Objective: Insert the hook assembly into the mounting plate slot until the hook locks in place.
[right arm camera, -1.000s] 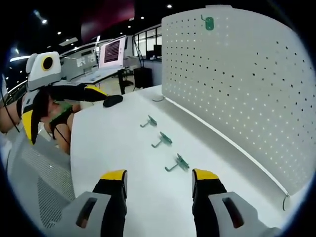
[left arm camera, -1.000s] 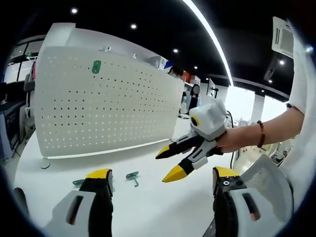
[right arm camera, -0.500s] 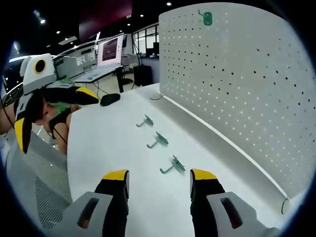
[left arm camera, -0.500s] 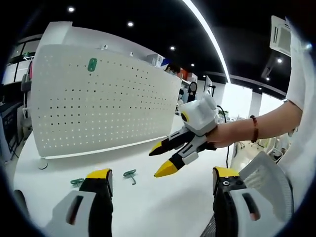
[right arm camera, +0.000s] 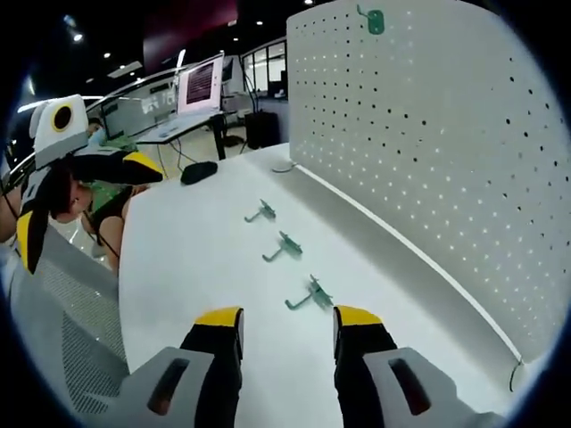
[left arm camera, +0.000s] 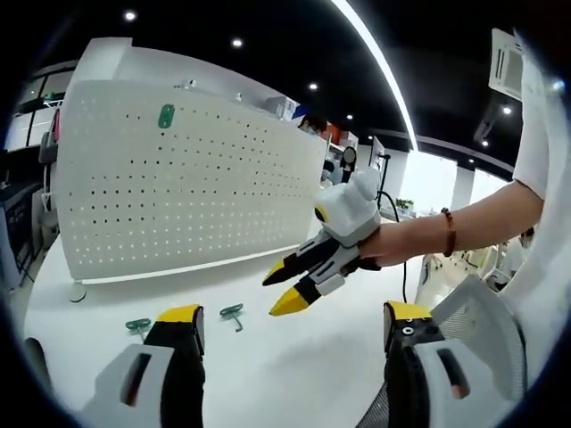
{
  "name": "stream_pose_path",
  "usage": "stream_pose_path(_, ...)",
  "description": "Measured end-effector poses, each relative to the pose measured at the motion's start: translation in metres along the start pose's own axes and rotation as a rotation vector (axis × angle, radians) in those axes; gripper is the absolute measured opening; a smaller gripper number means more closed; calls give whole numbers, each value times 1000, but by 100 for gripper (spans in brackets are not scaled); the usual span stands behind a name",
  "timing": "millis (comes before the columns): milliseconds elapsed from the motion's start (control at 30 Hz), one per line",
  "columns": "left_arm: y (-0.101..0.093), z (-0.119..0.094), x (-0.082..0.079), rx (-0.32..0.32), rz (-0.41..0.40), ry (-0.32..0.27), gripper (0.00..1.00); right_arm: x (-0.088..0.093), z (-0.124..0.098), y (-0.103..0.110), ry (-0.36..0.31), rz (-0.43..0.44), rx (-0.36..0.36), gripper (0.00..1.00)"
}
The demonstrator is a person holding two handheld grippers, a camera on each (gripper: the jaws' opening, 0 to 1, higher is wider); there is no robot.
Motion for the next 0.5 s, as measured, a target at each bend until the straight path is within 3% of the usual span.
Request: stream_pose_path(500,-4,-3,2,-1,4,1,85,-3,10,-4,26,-16,-15,36)
Point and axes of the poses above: the point that each gripper's makers call its tool centre point, and the gripper's own axes: z roughly forward along the fingers, y roughly to its left, x roughly out of its underside, the point moved 7 cm from there along -z, roughly backward along the fingers, and after that the axes turned 1 degree about x, right-handed, at the moved point
